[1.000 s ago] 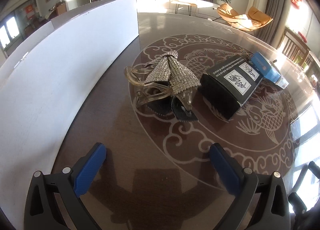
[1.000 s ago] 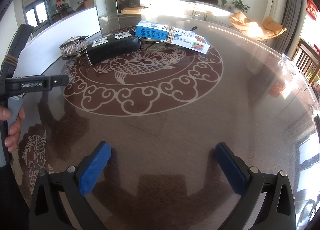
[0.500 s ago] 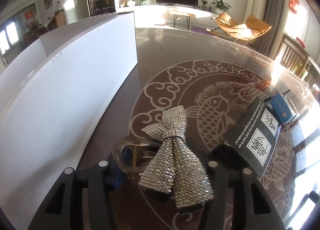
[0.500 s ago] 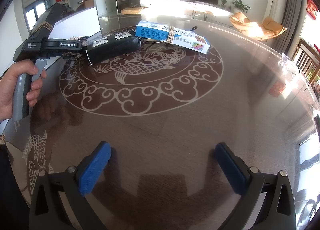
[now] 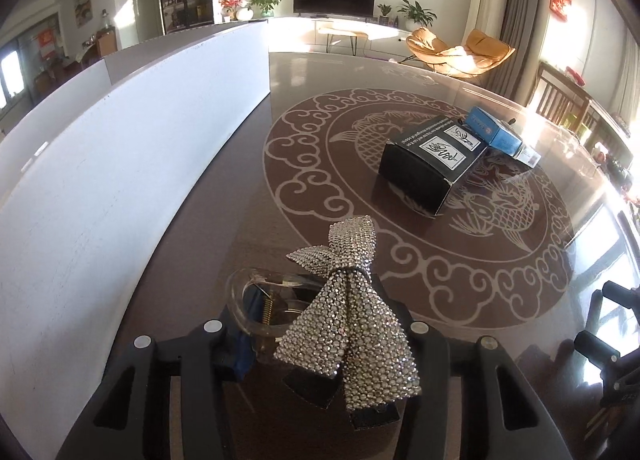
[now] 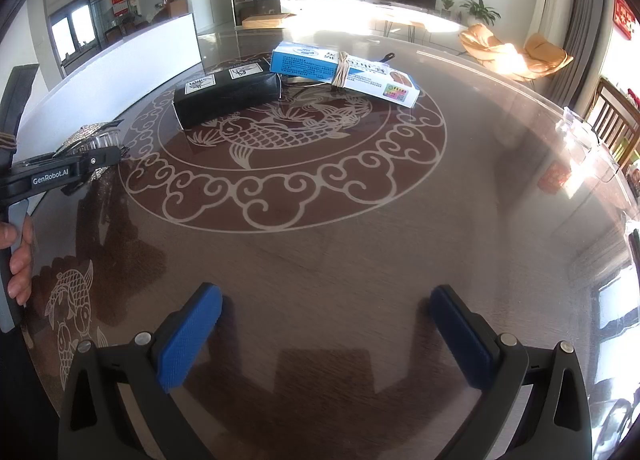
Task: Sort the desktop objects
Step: 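Close the right gripper on the black printed soap box while the left tool holds the sandal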
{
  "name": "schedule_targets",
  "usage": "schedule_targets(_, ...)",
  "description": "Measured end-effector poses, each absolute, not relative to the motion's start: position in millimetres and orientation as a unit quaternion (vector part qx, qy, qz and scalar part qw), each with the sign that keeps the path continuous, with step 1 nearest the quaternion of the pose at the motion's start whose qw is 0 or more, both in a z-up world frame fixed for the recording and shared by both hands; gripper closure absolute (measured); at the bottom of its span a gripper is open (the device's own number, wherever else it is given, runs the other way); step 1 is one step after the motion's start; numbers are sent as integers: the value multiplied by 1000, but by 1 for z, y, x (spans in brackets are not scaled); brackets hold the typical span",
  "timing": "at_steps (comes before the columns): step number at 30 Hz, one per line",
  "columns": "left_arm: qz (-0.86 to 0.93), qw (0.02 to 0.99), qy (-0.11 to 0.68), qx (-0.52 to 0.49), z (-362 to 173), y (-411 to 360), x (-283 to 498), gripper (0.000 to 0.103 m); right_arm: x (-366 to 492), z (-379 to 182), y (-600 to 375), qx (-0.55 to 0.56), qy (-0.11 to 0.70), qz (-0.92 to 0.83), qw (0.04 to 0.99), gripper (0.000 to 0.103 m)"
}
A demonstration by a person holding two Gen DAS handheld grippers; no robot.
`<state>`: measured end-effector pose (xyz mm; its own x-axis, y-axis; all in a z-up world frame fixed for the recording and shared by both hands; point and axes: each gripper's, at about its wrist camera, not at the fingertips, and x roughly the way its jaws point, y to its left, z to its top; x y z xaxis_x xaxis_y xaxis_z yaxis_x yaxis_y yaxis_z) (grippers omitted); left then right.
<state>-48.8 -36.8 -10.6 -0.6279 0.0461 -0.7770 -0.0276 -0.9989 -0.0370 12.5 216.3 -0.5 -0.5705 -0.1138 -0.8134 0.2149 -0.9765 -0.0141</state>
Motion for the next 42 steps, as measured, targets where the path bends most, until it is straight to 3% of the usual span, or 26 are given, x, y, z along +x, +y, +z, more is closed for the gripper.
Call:
schedule_targets(5,902,16,-4,-431,-11,-35,-45,55,10,1,218,453,33,-887,81,0)
schedule_targets(11,902,1,-2,-432,-13,-36,-48,55,-51,12,194,466,-157,-854,172,0)
schedule_targets(18,902,-32,-36,-428,-14,-53,-47,55,-161,28,131,468,-222,-849,104,0)
schedule_targets(22,902,-33,-33,-429,-16,-51,-47,55,-186,19,91,512,-147,-845,45,0)
schedule_targets(25,903,-30,-39,-428,-15,-52,-47,55,-182,13,76,508,-68,-857,52,2)
schedule_targets(29,903,-27,-46,-427,-15,-54,-47,55,-156,15,96,474,-60,-874,91,37)
schedule_targets(30,903,-27,-46,-426,-15,-54,-46,55,-149,14,100,470,-46,-876,102,40)
schedule_targets(36,903,-25,-50,-425,-16,-56,-46,55,-75,9,132,445,66,-881,147,43)
schedule_targets(42,903,-21,-41,-427,-15,-53,-47,55,3,6,182,434,72,-887,140,43)
